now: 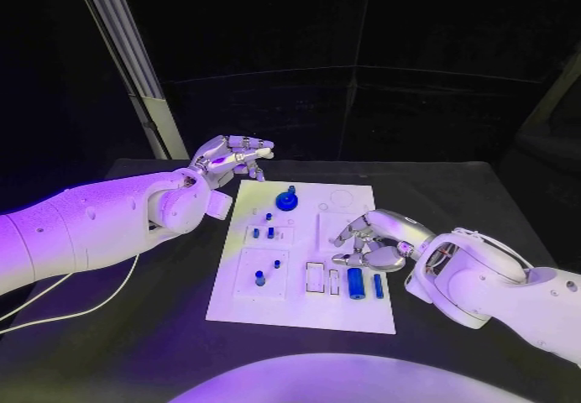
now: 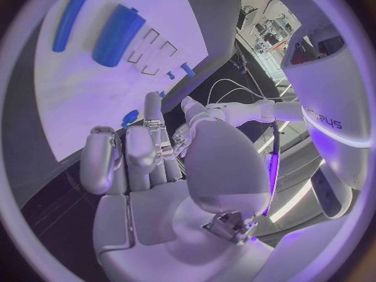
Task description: Assemble the parts on the task board
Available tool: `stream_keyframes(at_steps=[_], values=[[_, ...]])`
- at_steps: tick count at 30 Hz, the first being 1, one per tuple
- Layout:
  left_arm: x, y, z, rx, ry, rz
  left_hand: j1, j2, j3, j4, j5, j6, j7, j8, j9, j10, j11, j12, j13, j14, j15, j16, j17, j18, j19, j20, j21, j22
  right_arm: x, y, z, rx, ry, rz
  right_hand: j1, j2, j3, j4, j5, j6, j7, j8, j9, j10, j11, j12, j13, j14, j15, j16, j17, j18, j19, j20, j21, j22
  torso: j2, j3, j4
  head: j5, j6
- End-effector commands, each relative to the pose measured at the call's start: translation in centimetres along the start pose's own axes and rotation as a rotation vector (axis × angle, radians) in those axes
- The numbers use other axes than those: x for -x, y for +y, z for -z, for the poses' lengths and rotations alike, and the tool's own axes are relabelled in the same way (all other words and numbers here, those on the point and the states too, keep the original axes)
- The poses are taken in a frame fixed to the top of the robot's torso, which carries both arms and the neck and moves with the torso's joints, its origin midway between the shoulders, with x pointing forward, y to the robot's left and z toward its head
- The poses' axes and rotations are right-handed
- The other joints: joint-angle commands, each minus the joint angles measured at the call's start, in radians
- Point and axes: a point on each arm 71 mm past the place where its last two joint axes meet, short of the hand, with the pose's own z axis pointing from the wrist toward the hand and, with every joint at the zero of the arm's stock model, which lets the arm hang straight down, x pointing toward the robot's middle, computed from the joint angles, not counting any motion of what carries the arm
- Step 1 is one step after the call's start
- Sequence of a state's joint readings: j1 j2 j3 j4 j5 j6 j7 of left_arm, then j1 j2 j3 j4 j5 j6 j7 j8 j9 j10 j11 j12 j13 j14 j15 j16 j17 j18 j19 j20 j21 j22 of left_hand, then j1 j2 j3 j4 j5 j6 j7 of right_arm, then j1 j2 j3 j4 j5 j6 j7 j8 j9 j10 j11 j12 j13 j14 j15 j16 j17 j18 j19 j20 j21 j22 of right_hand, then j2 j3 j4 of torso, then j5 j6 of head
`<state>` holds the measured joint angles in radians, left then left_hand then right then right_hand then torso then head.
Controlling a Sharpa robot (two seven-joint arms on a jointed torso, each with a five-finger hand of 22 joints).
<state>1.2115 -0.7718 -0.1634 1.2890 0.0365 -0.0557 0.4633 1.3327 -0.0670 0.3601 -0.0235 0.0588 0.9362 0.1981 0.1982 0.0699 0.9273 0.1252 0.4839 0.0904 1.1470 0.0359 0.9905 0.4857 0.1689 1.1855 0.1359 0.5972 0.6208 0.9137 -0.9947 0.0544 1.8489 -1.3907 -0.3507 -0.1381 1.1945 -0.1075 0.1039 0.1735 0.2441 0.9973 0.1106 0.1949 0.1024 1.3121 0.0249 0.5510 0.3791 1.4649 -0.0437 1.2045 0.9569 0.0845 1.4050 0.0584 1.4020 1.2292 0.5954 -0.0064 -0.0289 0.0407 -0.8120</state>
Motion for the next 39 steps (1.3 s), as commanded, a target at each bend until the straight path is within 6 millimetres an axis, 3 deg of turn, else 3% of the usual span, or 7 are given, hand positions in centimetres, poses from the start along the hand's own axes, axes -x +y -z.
stream_keyframes(at_steps=[1,6,16,19,22,26,39], values=[[-0.2,-0.1,0.0,-0.004,0.010,0.009,-0.002,0.009,0.000,-0.006,0.001,-0.006,0.002,0.005,-0.002,-0.007,0.000,0.003,-0.001,-0.006,0.001,0.007,-0.001,0.014,0.002,-0.002,-0.005,-0.001,0.2,-1.6,0.9,-0.192,0.016,-0.078,-0.004,0.015,-0.052,0.042,-0.012,0.011,-0.007,0.032,0.011,-0.009,-0.003,0.143,0.169,0.029,-0.010,0.036,0.047,-0.018,0.012,-0.002,0.019,0.032,-0.004,-0.0016,-0.0103,-0.013,0.002],[-0.3,0.0,0.0,-0.002,0.012,0.010,-0.002,0.009,0.000,-0.006,0.001,-0.006,0.002,0.005,-0.002,-0.007,0.000,0.003,-0.001,-0.006,0.001,0.007,-0.001,0.014,0.002,-0.002,-0.005,-0.001,0.5,-2.5,1.7,-0.285,0.035,0.047,-0.013,0.036,-0.136,0.112,-0.080,0.005,-0.011,0.080,0.033,-0.001,-0.008,0.330,0.407,0.030,-0.012,0.075,0.102,-0.023,0.020,-0.004,0.036,0.061,-0.005,-0.0005,-0.0167,-0.015,0.001],[-0.1,0.1,0.1,-0.003,0.005,0.008,-0.002,0.009,-0.001,-0.007,0.001,-0.007,0.002,0.006,-0.002,-0.008,0.000,0.005,-0.002,-0.007,0.002,0.008,-0.003,0.014,0.003,-0.002,-0.006,-0.002,-0.3,-2.6,1.8,-0.351,0.071,0.188,-0.046,0.067,-0.221,0.118,-0.101,-0.009,-0.016,0.124,0.057,0.032,-0.011,0.456,0.583,0.038,-0.014,0.121,0.174,-0.029,0.032,-0.006,0.052,0.090,-0.004,-0.0031,-0.0098,-0.027,-0.001],[-0.1,0.1,0.2,-0.004,0.003,0.008,-0.002,0.010,-0.001,-0.007,0.001,-0.007,0.002,0.006,-0.002,-0.008,0.000,0.006,-0.002,-0.007,0.002,0.008,-0.003,0.014,0.003,-0.002,-0.006,-0.002,-0.9,-2.6,1.8,-0.356,0.099,0.204,-0.051,0.074,-0.237,0.118,-0.095,-0.011,-0.018,0.135,0.065,0.044,-0.013,0.488,0.625,0.039,-0.014,0.130,0.189,-0.029,0.032,-0.006,0.053,0.092,-0.004,-0.0026,-0.0104,-0.026,-0.003],[0.0,0.1,0.2,-0.004,0.003,0.007,-0.001,0.010,0.000,-0.008,0.001,-0.007,0.002,0.007,-0.001,-0.008,0.000,0.006,-0.002,-0.007,0.001,0.008,-0.003,0.014,0.003,-0.002,-0.006,-0.002,-1.6,-2.5,1.7,-0.358,0.129,0.210,-0.053,0.083,-0.254,0.118,-0.030,-0.019,-0.018,0.144,0.073,0.046,-0.013,0.503,0.652,0.039,-0.015,0.138,0.202,-0.030,0.032,-0.006,0.054,0.095,-0.003,-0.0024,-0.0116,-0.025,-0.004],[0.0,0.1,0.2,-0.003,0.003,0.008,-0.001,0.010,0.000,-0.008,0.001,-0.007,0.002,0.007,-0.001,-0.008,0.000,0.006,-0.002,-0.007,0.001,0.008,-0.003,0.014,0.003,-0.002,-0.006,-0.002,-2.3,-2.4,1.4,-0.358,0.153,0.204,-0.050,0.087,-0.267,0.118,0.007,-0.032,-0.015,0.148,0.078,0.043,-0.010,0.507,0.668,0.040,-0.012,0.143,0.211,-0.030,0.032,-0.005,0.055,0.097,-0.004,-0.0020,-0.0125,-0.025,-0.007],[0.0,0.3,0.2,0.000,0.003,0.009,0.000,0.011,0.000,-0.008,0.001,-0.007,0.002,0.007,-0.001,-0.008,0.000,0.007,-0.002,-0.007,0.001,0.008,-0.004,0.014,0.003,-0.002,-0.006,-0.002,-4.1,-2.0,0.8,-0.361,0.230,0.215,-0.052,0.083,-0.280,0.118,0.013,-0.039,-0.013,0.151,0.083,0.048,-0.009,0.524,0.692,0.044,-0.011,0.157,0.237,-0.032,0.037,-0.004,0.059,0.106,-0.004,-0.0020,-0.0118,-0.026,-0.010]])
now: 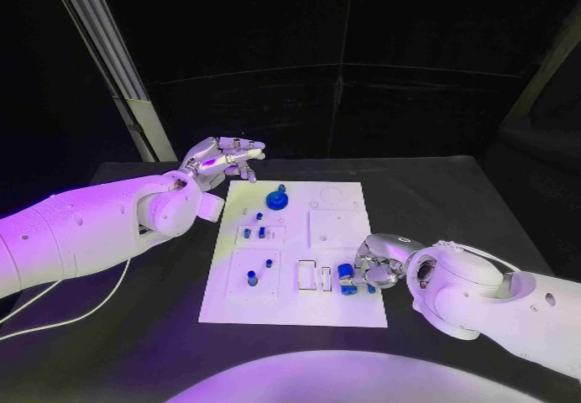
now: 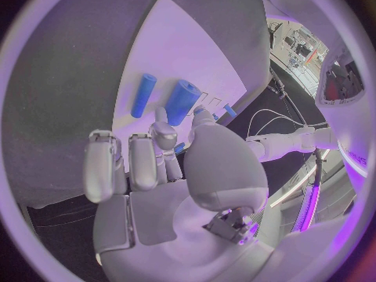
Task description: Assemble the parts on the task board
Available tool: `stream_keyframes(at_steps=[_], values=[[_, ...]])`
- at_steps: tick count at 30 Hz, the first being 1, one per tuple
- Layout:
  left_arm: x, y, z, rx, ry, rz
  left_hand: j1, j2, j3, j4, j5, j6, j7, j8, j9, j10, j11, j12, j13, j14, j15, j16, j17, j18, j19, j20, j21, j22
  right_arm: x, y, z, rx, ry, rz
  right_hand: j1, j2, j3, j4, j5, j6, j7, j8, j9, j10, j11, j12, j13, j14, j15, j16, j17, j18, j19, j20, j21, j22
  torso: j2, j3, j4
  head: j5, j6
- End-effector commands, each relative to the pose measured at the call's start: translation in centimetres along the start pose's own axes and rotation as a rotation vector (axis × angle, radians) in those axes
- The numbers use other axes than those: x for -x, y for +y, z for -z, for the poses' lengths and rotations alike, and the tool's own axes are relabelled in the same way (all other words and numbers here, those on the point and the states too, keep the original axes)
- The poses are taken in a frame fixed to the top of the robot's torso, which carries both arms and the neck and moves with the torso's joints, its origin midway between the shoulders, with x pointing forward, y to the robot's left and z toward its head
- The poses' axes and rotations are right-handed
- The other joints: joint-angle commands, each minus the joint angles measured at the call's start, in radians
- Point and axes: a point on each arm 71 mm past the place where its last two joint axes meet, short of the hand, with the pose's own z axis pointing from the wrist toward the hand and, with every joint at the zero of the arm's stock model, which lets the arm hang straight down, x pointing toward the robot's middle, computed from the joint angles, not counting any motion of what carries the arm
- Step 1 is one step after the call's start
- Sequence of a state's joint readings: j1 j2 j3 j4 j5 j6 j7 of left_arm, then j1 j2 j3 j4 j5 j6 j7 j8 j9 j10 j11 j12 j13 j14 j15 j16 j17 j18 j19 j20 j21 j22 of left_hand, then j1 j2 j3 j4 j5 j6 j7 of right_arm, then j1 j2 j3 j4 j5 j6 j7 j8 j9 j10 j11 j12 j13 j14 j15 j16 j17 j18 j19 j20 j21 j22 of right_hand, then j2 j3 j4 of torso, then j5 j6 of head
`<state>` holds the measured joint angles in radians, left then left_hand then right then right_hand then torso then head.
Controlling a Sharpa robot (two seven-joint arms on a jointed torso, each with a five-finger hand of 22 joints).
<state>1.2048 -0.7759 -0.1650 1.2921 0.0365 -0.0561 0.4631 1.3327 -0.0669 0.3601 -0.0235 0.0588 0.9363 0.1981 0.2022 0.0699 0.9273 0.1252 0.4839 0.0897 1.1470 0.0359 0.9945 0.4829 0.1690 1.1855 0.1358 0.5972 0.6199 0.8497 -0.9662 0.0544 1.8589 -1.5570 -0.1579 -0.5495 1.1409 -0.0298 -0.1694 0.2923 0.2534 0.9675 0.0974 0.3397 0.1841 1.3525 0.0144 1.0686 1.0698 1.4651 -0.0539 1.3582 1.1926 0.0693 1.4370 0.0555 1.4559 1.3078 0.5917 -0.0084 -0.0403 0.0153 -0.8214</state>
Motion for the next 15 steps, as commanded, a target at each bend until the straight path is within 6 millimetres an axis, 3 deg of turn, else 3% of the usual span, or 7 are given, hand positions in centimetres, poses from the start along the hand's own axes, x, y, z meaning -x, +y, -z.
stream_keyframes(at_steps=[1,10,15], values=[[-0.1,-0.1,0.0,-0.008,0.005,0.006,0.000,0.011,0.000,-0.008,0.001,-0.007,0.002,0.003,-0.001,-0.008,0.000,0.007,-0.001,-0.007,0.001,0.004,-0.001,0.014,0.003,-0.002,-0.007,-0.001,-0.3,0.0,-0.2,-0.013,0.036,0.045,0.001,0.005,-0.008,0.000,0.004,-0.010,0.000,0.006,0.002,0.008,0.002,0.006,0.001,0.043,-0.001,0.004,0.002,-0.017,0.005,-0.001,0.006,0.028,-0.001,0.0001,-0.0003,0.000,0.000],[-0.1,-0.1,0.0,-0.004,0.009,0.008,0.000,0.011,0.000,-0.008,0.001,-0.007,0.002,0.003,-0.001,-0.008,0.000,0.007,-0.001,-0.007,0.001,0.004,-0.001,0.014,0.003,-0.002,-0.007,-0.001,-0.5,0.7,-1.0,-0.001,0.000,0.133,0.014,0.000,-0.014,-0.003,0.000,-0.015,0.001,0.011,0.008,0.005,0.003,0.009,0.011,0.043,0.001,0.007,0.008,-0.018,0.006,0.001,0.008,0.032,0.001,-0.0007,0.0014,0.001,0.002],[-0.1,0.0,0.0,-0.002,0.010,0.009,0.000,0.011,0.000,-0.008,0.001,-0.007,0.002,0.003,-0.001,-0.008,0.000,0.007,-0.001,-0.007,0.001,0.004,-0.001,0.014,0.003,-0.002,-0.007,-0.001,-0.8,1.1,-1.4,0.011,-0.024,0.199,0.119,-0.002,-0.010,-0.032,-0.026,-0.025,0.002,0.026,0.024,0.005,0.003,0.020,0.040,0.043,0.001,0.011,0.018,-0.018,0.006,0.003,0.010,0.037,0.001,-0.0012,0.0021,0.002,0.002]])
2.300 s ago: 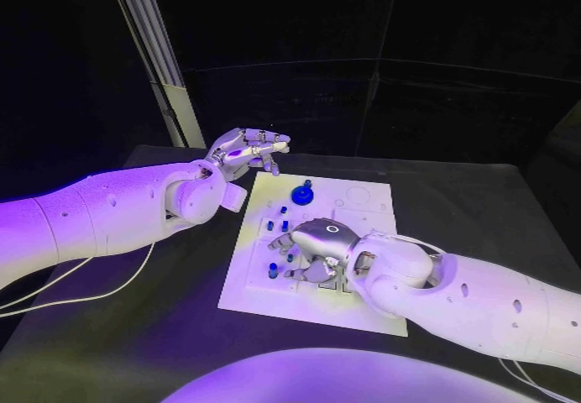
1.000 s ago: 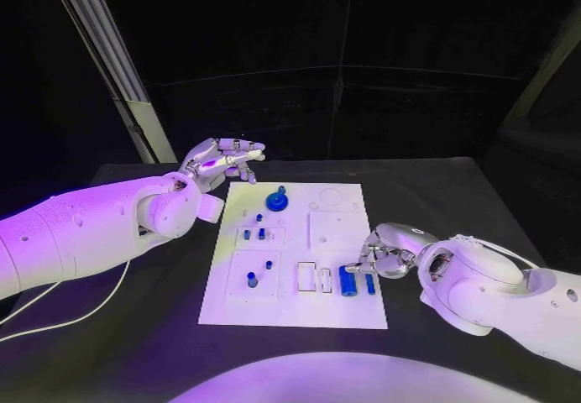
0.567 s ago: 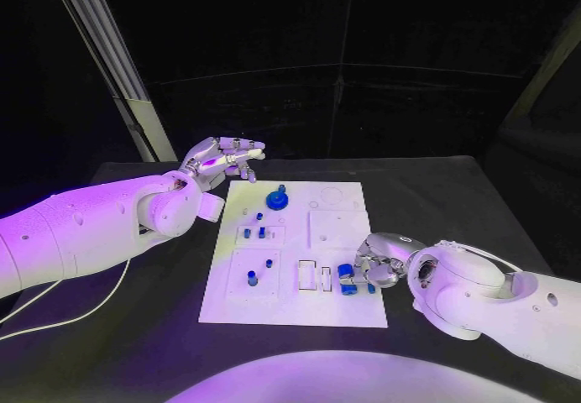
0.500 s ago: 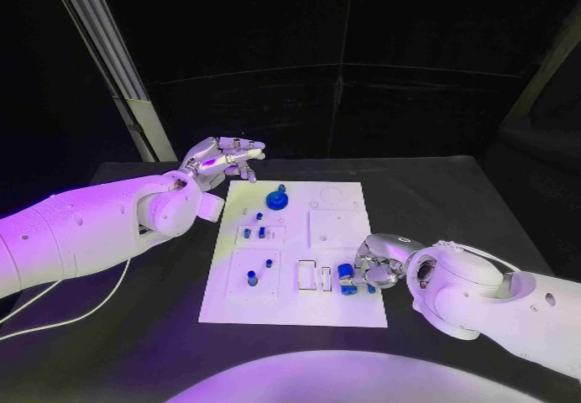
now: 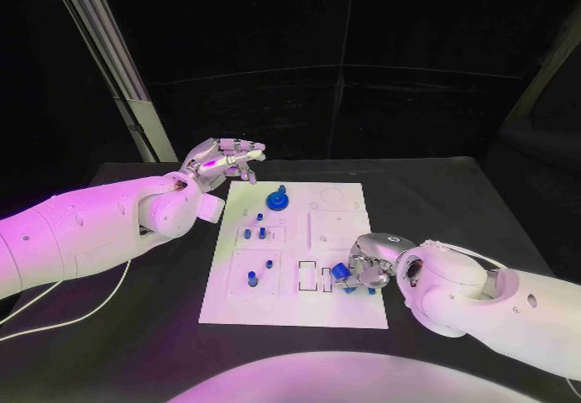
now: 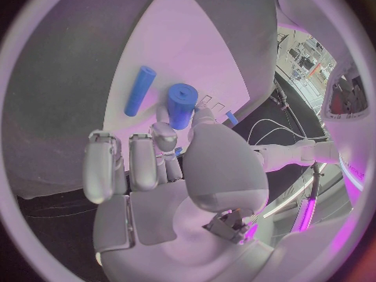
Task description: Assemble the parts on the task board
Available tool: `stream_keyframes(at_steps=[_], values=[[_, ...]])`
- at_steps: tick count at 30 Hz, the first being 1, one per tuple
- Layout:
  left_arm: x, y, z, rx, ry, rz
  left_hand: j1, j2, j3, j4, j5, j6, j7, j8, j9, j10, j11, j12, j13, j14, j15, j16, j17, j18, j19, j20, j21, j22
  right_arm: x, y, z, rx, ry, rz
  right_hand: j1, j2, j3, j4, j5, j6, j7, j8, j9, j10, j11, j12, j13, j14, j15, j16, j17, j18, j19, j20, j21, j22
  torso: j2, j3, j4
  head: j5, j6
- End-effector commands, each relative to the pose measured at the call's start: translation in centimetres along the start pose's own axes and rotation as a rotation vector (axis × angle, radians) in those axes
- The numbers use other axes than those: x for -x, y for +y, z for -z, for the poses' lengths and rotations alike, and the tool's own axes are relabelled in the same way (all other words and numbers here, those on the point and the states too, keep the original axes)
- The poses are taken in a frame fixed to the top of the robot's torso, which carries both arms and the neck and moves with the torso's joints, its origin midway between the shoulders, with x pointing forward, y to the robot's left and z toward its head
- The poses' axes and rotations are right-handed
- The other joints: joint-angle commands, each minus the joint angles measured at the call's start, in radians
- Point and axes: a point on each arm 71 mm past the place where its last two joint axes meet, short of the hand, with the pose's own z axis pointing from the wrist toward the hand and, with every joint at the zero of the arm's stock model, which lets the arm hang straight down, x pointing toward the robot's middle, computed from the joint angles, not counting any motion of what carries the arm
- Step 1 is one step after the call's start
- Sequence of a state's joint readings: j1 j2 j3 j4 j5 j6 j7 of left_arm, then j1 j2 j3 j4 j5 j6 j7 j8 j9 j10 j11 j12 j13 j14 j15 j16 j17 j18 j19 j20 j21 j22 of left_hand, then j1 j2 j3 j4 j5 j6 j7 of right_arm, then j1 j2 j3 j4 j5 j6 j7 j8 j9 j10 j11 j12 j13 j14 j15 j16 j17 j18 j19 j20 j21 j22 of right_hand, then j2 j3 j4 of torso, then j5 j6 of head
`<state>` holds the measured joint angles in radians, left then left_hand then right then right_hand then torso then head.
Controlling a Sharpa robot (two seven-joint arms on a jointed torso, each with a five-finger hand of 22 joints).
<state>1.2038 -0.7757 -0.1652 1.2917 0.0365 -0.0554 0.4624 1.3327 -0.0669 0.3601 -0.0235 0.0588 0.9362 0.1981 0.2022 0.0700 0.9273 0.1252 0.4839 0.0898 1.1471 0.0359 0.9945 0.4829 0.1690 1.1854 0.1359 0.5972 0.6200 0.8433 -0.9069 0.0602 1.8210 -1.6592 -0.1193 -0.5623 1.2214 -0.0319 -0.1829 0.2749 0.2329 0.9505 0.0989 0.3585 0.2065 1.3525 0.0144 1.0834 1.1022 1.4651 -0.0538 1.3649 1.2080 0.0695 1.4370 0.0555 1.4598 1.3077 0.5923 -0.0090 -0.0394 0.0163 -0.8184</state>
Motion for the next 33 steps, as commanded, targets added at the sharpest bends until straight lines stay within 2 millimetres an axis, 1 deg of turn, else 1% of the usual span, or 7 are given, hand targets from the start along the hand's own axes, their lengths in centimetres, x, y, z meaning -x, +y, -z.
stream_keyframes(at_steps=[1,5,11,16,23,26,33], values=[[-0.1,-0.1,0.0,-0.003,0.010,0.009,0.000,0.011,0.000,-0.008,0.001,-0.007,0.002,0.003,-0.001,-0.008,0.000,0.007,-0.001,-0.007,0.001,0.004,-0.001,0.014,0.003,-0.002,-0.007,-0.001,-0.5,-0.1,-0.2,-0.008,-0.006,0.111,0.055,0.001,0.004,-0.020,-0.005,-0.010,0.000,0.009,0.004,0.005,0.004,0.008,0.012,0.043,0.001,0.005,0.004,-0.018,0.006,0.003,0.007,0.038,0.001,-0.0005,0.0003,0.002,-0.001],[-0.1,-0.1,0.0,-0.002,0.010,0.009,0.000,0.011,0.000,-0.008,0.001,-0.007,0.002,0.003,-0.001,-0.008,0.000,0.007,-0.001,-0.007,0.001,0.004,-0.001,0.014,0.003,-0.002,-0.007,-0.001,-0.6,0.1,-0.2,-0.003,-0.007,0.128,0.101,0.008,0.007,-0.041,0.018,-0.014,0.001,0.015,0.012,0.005,0.004,0.009,0.023,0.043,0.001,0.007,0.009,-0.019,0.006,0.003,0.007,0.040,0.001,0.0000,-0.0011,0.004,0.000],[-0.1,-0.1,0.0,-0.001,0.011,0.009,0.000,0.011,0.000,-0.009,0.001,-0.007,0.002,0.003,-0.001,-0.008,0.000,0.007,-0.001,-0.007,0.001,0.004,-0.001,0.014,0.003,-0.002,-0.007,-0.001,-0.6,0.2,0.1,-0.001,-0.013,0.070,0.142,0.037,0.022,-0.056,0.101,-0.013,0.001,0.023,0.021,0.007,0.002,0.010,0.034,0.043,0.000,0.007,0.012,-0.019,0.007,0.002,0.008,0.042,0.001,0.0012,-0.0025,0.006,-0.001],[0.0,0.0,0.1,0.001,0.011,0.010,0.000,0.011,0.000,-0.010,0.001,-0.008,0.002,0.004,-0.002,-0.009,0.000,0.008,-0.002,-0.007,0.001,0.005,-0.002,0.014,0.003,-0.002,-0.007,-0.002,-0.3,0.2,0.6,-0.004,-0.039,-0.084,0.125,0.055,0.025,-0.033,0.157,-0.007,-0.002,0.027,0.027,0.013,0.000,0.013,0.044,0.044,-0.001,0.009,0.018,-0.020,0.009,0.001,0.011,0.046,0.000,0.0015,-0.0014,0.005,-0.001],[-0.1,0.1,0.0,0.004,0.013,0.012,0.000,0.011,0.000,-0.010,0.001,-0.008,0.002,0.004,-0.002,-0.009,0.000,0.008,-0.002,-0.007,0.001,0.005,-0.002,0.014,0.003,-0.002,-0.007,-0.002,0.1,0.6,1.3,0.008,-0.076,-0.297,0.124,0.062,0.030,-0.021,0.194,0.004,-0.007,0.032,0.034,0.018,-0.004,0.014,0.050,0.045,-0.004,0.011,0.022,-0.020,0.011,-0.002,0.013,0.049,0.000,0.0002,0.0015,0.003,0.002],[-0.2,0.2,0.0,0.005,0.014,0.013,0.000,0.011,0.000,-0.010,0.001,-0.008,0.002,0.004,-0.002,-0.009,0.000,0.008,-0.002,-0.007,0.001,0.005,-0.002,0.014,0.003,-0.002,-0.007,-0.002,0.2,0.8,1.5,0.013,-0.077,-0.336,0.102,0.061,0.019,0.003,0.258,0.006,-0.008,0.029,0.038,0.020,-0.005,0.010,0.052,0.045,-0.005,0.012,0.024,-0.020,0.011,-0.003,0.013,0.050,0.001,0.0003,0.0018,0.005,0.001],[-0.3,0.2,0.0,0.007,0.016,0.014,0.000,0.011,0.000,-0.010,0.001,-0.008,0.002,0.004,-0.002,-0.009,0.000,0.008,-0.002,-0.007,0.001,0.005,-0.002,0.014,0.003,-0.002,-0.007,-0.002,0.0,1.3,1.3,0.017,-0.050,-0.373,0.084,0.065,0.009,0.015,0.271,0.011,-0.009,0.029,0.042,0.021,-0.006,0.006,0.053,0.045,-0.006,0.011,0.024,-0.020,0.011,-0.004,0.013,0.049,0.000,-0.0019,0.0007,0.008,0.000]])
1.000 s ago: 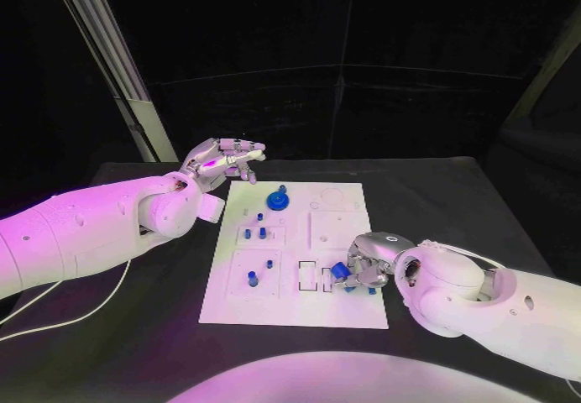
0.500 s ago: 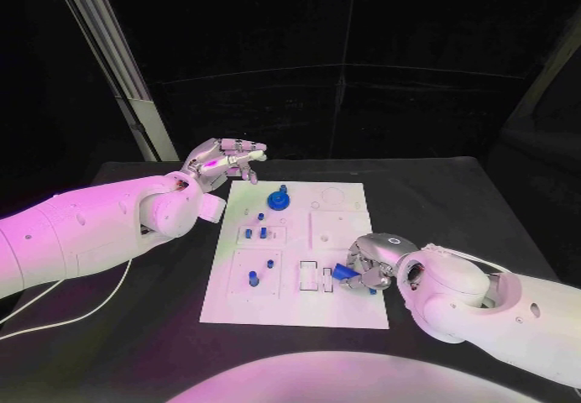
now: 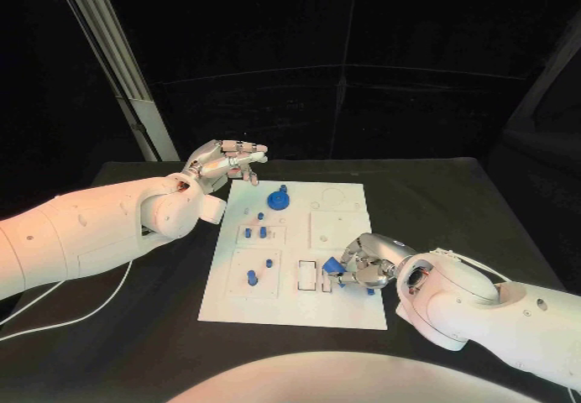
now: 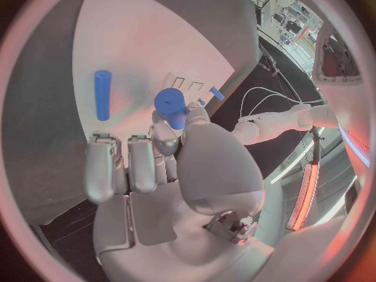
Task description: Assemble the parts on the task board
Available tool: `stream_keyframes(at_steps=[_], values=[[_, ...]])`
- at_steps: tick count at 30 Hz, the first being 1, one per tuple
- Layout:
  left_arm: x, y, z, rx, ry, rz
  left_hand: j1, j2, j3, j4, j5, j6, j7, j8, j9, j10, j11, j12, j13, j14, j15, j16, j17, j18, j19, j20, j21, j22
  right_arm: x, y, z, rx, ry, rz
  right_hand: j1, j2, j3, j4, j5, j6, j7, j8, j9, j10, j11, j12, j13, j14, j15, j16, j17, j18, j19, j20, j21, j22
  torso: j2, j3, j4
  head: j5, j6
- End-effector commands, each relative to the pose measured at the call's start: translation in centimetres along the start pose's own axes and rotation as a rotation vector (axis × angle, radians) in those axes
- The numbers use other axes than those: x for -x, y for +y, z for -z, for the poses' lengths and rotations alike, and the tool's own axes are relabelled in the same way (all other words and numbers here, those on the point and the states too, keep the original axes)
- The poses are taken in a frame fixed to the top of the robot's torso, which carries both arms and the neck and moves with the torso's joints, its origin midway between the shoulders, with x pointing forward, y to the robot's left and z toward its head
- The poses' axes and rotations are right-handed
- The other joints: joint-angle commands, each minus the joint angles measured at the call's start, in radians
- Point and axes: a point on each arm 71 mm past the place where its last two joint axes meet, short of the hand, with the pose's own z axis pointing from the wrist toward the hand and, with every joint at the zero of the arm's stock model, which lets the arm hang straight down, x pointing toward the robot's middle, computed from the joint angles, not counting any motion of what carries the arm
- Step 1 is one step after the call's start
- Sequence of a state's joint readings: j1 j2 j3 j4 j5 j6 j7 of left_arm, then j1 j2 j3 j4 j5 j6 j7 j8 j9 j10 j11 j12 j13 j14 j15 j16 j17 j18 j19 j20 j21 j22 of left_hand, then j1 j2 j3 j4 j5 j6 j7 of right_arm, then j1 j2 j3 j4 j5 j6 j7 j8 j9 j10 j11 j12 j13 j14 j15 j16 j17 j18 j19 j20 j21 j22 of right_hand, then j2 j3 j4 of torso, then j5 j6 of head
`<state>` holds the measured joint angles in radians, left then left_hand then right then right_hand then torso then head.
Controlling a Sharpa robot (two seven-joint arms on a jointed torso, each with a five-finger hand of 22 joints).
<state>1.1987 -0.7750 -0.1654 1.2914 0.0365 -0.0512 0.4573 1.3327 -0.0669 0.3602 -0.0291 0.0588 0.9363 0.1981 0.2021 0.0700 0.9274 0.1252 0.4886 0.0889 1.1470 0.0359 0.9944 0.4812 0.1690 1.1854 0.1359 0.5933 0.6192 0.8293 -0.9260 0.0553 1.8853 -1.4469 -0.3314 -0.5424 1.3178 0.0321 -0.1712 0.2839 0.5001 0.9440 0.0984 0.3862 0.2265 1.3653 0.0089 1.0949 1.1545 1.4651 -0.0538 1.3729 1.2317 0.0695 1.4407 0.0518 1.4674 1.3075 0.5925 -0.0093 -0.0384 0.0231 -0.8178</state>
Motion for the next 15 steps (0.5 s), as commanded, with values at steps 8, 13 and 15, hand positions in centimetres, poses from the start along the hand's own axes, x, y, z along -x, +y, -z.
stream_keyframes(at_steps=[8,13,15], values=[[-0.3,-0.1,-0.1,-0.002,0.016,0.011,0.000,0.011,0.000,-0.004,0.001,-0.008,0.002,0.004,-0.002,-0.009,0.000,0.003,-0.001,-0.007,0.001,0.005,-0.001,0.014,0.003,-0.002,-0.003,-0.001,-0.8,1.2,-0.8,-0.001,0.040,-0.081,-0.059,0.022,-0.023,0.007,-0.009,0.065,-0.026,0.017,0.037,0.015,-0.013,-0.017,-0.001,0.045,-0.015,0.000,0.000,-0.020,0.007,-0.007,0.005,0.050,0.000,-0.0009,-0.0004,0.003,-0.001],[-0.4,0.0,-0.1,-0.002,0.017,0.012,0.000,0.011,0.000,-0.004,0.001,-0.008,0.002,0.004,-0.002,-0.009,0.000,0.003,-0.001,-0.007,0.001,0.005,-0.001,0.014,0.003,-0.002,-0.003,-0.001,-1.3,1.8,-1.4,-0.011,0.055,-0.083,-0.075,0.034,-0.031,0.007,-0.016,0.086,-0.035,0.024,0.044,0.018,-0.021,-0.030,-0.009,0.045,-0.022,-0.001,-0.002,-0.020,0.007,-0.013,0.004,0.049,0.001,-0.0013,-0.0006,0.005,-0.001],[-0.4,0.0,-0.1,-0.002,0.018,0.012,0.000,0.011,0.000,-0.004,0.001,-0.008,0.002,0.004,-0.002,-0.009,0.000,0.003,-0.001,-0.007,0.001,0.005,-0.001,0.014,0.003,-0.002,-0.003,-0.001,-1.3,2.0,-1.5,-0.015,0.055,-0.085,-0.077,0.035,-0.032,0.007,-0.017,0.089,-0.036,0.025,0.045,0.019,-0.022,-0.031,-0.009,0.045,-0.023,-0.002,-0.001,-0.020,0.007,-0.014,0.004,0.050,0.001,-0.0014,-0.0008,0.005,-0.001]])
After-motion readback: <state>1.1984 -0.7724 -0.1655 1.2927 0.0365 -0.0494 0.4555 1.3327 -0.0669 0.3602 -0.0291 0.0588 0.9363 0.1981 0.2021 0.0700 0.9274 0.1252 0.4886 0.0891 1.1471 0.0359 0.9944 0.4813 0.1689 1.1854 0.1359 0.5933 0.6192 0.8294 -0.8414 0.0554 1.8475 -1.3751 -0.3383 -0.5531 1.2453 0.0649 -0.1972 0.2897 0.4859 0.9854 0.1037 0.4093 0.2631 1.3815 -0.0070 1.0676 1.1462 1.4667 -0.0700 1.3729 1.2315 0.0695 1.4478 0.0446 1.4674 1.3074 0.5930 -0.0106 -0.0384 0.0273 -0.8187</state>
